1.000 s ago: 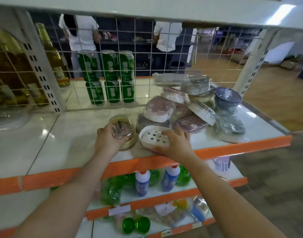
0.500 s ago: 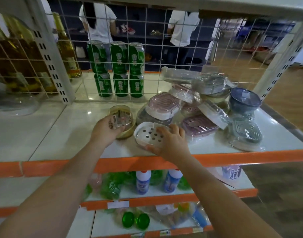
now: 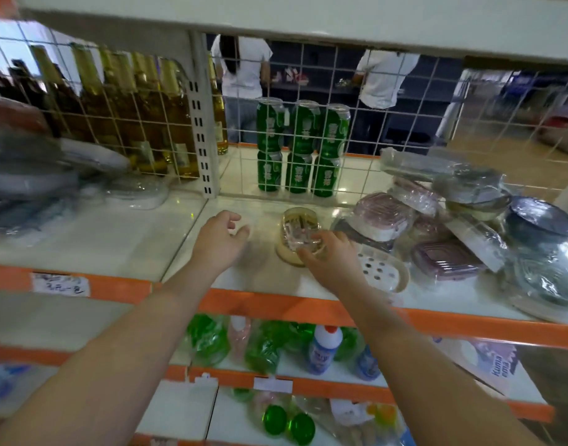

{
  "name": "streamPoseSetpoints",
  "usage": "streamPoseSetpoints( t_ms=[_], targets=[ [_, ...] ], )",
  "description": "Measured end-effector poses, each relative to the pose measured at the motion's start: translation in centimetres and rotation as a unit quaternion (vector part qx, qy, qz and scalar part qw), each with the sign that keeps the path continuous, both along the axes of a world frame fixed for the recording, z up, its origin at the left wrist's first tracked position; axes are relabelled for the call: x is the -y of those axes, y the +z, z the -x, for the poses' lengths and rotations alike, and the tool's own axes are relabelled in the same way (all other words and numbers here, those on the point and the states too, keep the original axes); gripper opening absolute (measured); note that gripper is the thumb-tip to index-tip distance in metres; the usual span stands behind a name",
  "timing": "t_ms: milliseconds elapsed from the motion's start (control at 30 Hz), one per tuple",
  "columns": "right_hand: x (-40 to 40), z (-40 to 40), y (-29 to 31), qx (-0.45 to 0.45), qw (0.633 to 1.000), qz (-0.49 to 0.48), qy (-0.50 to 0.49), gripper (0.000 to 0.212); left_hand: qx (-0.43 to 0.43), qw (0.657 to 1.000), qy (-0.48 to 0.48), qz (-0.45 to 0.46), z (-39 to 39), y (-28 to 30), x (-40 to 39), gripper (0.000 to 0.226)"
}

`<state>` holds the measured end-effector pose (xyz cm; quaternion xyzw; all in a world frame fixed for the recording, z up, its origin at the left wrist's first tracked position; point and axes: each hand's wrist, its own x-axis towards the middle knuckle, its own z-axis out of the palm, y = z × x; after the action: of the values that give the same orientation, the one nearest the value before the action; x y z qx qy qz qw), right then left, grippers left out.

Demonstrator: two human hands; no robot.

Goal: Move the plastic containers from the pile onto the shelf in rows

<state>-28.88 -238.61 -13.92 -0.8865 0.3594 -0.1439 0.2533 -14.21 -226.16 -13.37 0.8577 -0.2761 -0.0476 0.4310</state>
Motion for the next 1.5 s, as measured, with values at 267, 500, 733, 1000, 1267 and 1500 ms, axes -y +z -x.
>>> streamPoseSetpoints(
  t_ms=[267,500,733,1000,1267,1500],
  targets=[
    [-8.9,-9.6,1.4,0.018,0.999,-0.010,0.047,0.050,0.017,1.000,-0.007,-0.011,-7.1,2.4,-9.8,0.030],
    [-17.2,-17.0,1.1,0.038,0.997,-0.024,0.059,0.048,0.031,0.999,-0.009,-0.044,-13.8,2.5,-19.2,0.028],
    [-21.9,-22.2,0.4,0.047,0.996,-0.033,0.075,0.048,0.041,0.996,0.029,-0.067,-18.6,2.2,-25.7,0.030],
    [-22.3,-28.5,0.6,0.037,0.995,-0.025,0.094,0.053,0.107,0.991,0.064,-0.055,-23.5,2.4,-27.7,0.030],
    [-17.9,-35.0,0.3,0.049,0.992,-0.017,0.111,0.069,0.190,0.975,0.022,-0.114,-30.2,4.6,-23.6,0.050],
    [-13.2,-39.5,-0.6,-0.004,0.991,0.011,0.132,0.084,0.229,0.953,-0.046,-0.194,-36.0,4.9,-17.9,0.070]
  ],
)
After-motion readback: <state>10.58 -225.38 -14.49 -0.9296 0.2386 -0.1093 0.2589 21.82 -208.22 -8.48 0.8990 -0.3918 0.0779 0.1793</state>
